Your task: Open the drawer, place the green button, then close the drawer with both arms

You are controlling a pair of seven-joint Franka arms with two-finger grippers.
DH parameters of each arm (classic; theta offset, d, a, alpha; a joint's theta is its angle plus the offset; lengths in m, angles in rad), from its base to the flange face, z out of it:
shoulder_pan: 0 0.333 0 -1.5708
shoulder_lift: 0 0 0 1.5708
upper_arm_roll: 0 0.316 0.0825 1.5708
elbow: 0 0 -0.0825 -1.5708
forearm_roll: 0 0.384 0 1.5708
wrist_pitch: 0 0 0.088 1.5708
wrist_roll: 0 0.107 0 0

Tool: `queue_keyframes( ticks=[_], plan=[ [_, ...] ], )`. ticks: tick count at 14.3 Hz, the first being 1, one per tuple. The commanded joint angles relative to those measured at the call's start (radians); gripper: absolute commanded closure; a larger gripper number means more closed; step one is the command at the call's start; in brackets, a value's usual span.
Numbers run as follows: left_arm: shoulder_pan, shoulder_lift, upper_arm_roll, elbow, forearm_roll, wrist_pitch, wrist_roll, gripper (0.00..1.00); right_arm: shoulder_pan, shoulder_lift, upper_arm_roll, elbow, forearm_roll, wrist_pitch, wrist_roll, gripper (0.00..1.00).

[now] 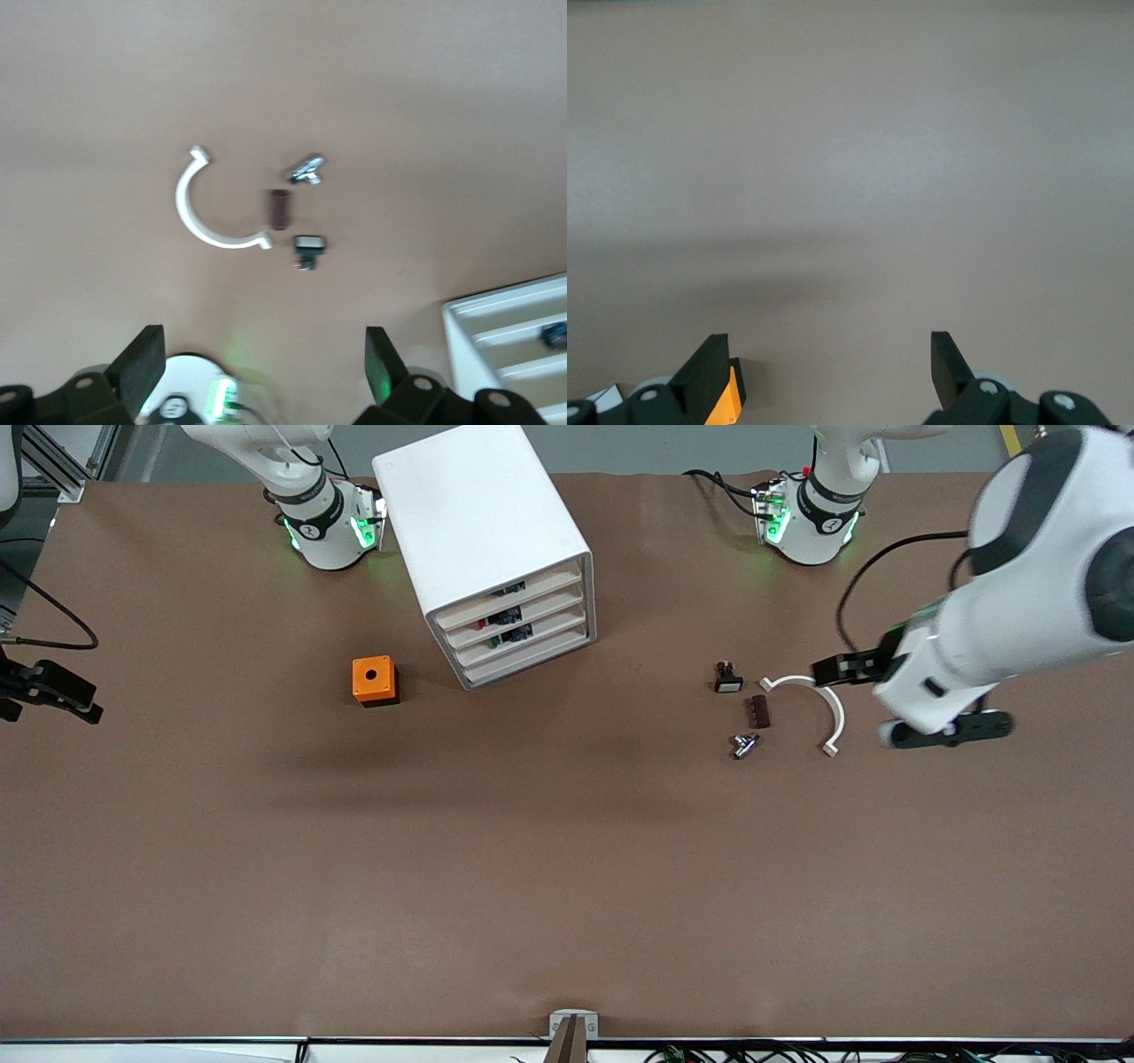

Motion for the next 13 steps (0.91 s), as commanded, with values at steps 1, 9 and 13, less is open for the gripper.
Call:
queue_keyframes(
  ticks=[1,9,13],
  plan=[
    [0.003,-0.131,0.007,-0.185,0.073,0.044,0.118,0.01,-0.001,-0.006,0.004,-0.004,0.009,-0.002,-0.001,0.0],
    [-0.067,-0.49,0.274,-0.701,0.073,0.431,0.342,0.01,-0.005,-0.006,0.001,0.001,0.032,0.007,-0.004,0.0],
    [-0.061,-0.473,0.274,-0.561,0.071,0.425,0.347,0.01,-0.009,-0.006,-0.003,0.01,0.032,-0.001,-0.004,0.0]
  ],
)
